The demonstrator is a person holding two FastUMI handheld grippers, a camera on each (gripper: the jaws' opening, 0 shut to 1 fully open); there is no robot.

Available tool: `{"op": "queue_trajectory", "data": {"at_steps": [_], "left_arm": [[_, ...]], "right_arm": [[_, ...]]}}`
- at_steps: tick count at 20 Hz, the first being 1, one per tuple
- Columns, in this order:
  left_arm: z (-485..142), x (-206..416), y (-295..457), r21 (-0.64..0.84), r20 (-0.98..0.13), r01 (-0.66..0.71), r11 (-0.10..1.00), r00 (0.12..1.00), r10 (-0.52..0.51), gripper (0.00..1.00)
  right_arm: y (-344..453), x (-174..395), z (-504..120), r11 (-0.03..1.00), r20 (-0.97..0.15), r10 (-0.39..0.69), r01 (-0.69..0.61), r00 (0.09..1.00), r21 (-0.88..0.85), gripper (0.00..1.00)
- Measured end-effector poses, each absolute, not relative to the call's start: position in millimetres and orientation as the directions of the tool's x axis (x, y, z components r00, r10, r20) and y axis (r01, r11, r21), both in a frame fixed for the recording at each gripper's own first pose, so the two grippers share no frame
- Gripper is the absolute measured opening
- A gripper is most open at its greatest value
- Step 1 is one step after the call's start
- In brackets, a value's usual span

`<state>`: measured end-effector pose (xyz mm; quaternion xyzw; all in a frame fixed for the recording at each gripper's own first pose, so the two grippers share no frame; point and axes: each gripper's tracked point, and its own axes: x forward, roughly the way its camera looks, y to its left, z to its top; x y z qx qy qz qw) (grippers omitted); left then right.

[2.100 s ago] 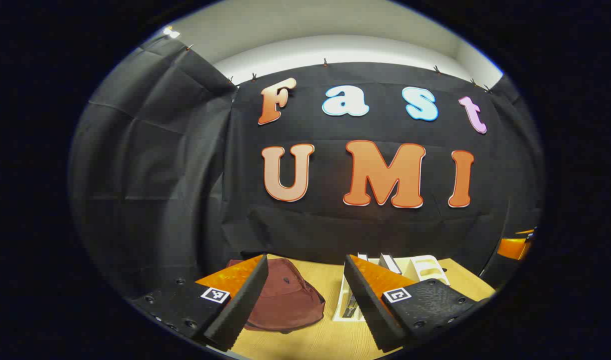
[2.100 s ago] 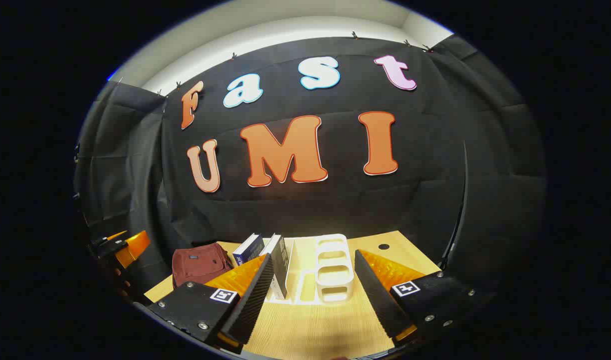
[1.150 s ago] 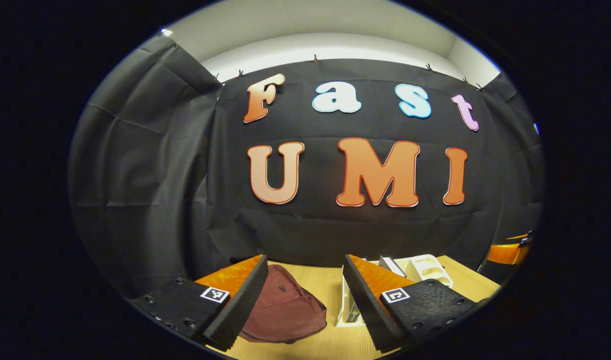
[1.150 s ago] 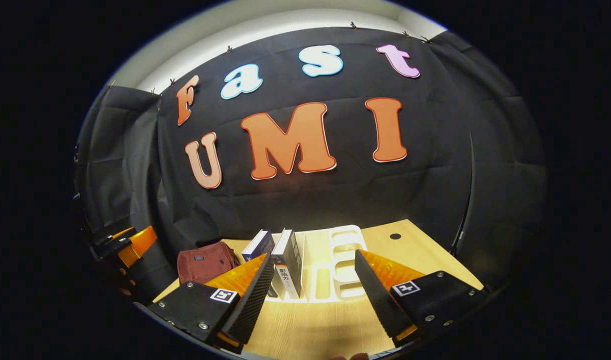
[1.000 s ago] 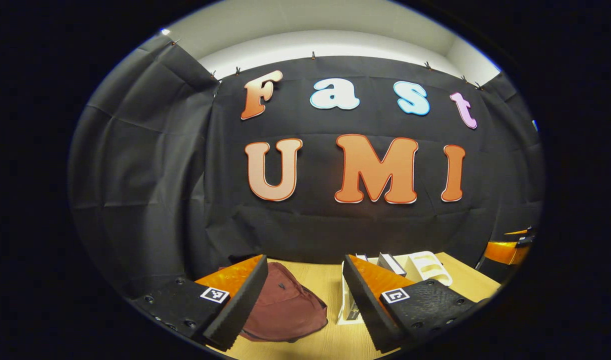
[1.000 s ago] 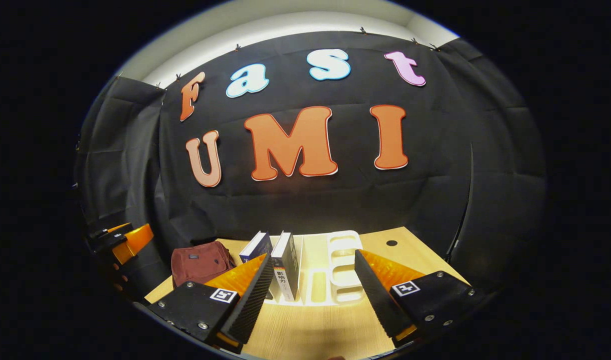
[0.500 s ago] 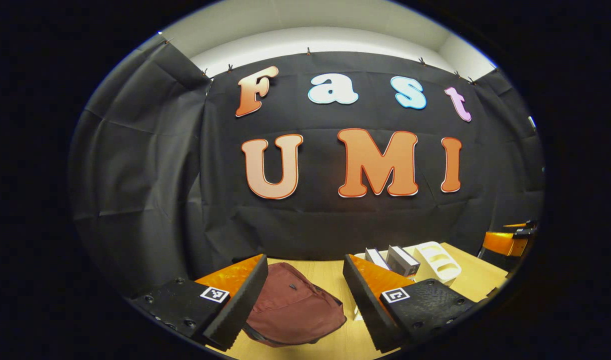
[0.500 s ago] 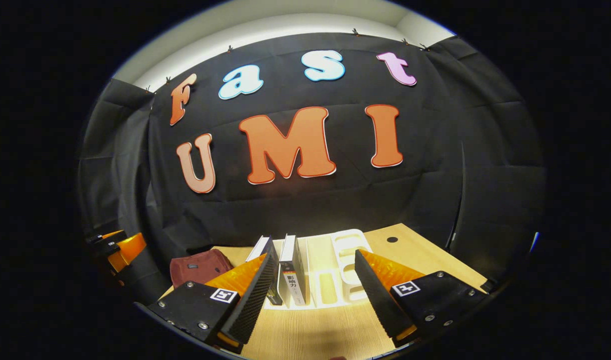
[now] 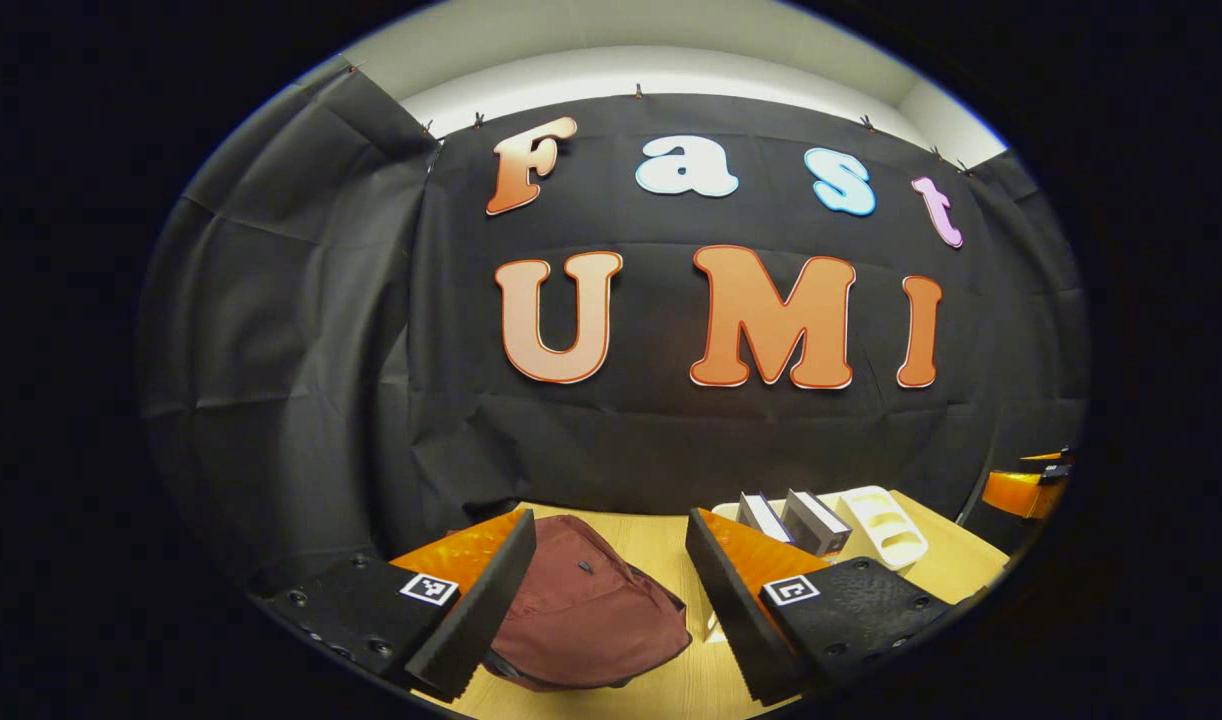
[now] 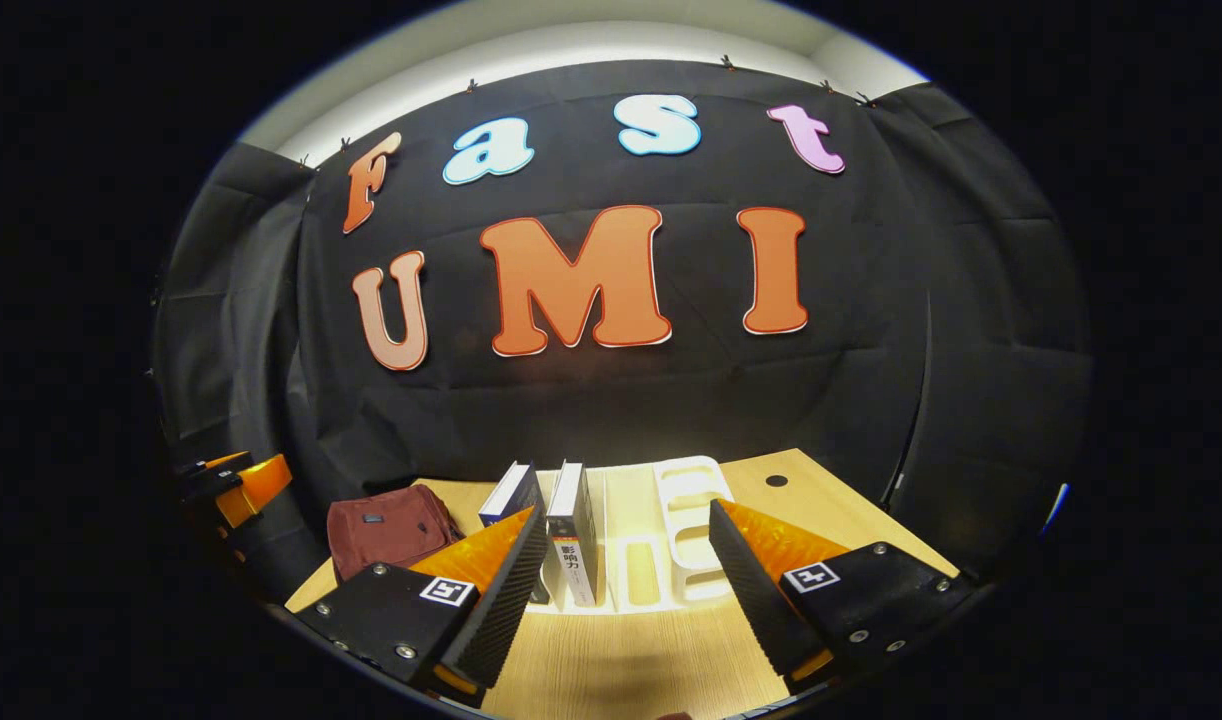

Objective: Open the schoolbag, grab two books from the bookshelf and put them into the schoolbag.

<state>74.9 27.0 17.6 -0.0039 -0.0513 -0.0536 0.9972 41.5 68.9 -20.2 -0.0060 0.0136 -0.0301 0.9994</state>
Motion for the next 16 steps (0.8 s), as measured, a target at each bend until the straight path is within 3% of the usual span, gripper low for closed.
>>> {"op": "queue_trajectory", "data": {"at_steps": [7,16], "left_arm": [[29.5,74.7,25.2,0.031,0.123,0.058,0.998,0.991,-0.061,0.95],[25.4,94.0,24.6,0.044,0.108,0.072,0.996,0.991,-0.076,0.95]], "right_arm": [[56.2,60.0,-21.7,1.0,-0.043,-0.007,0.007,0.999,-0.006,0.96],[46.3,71.8,-20.4,0.999,-0.043,-0.047,0.047,0.998,-0.009,0.96]]}}
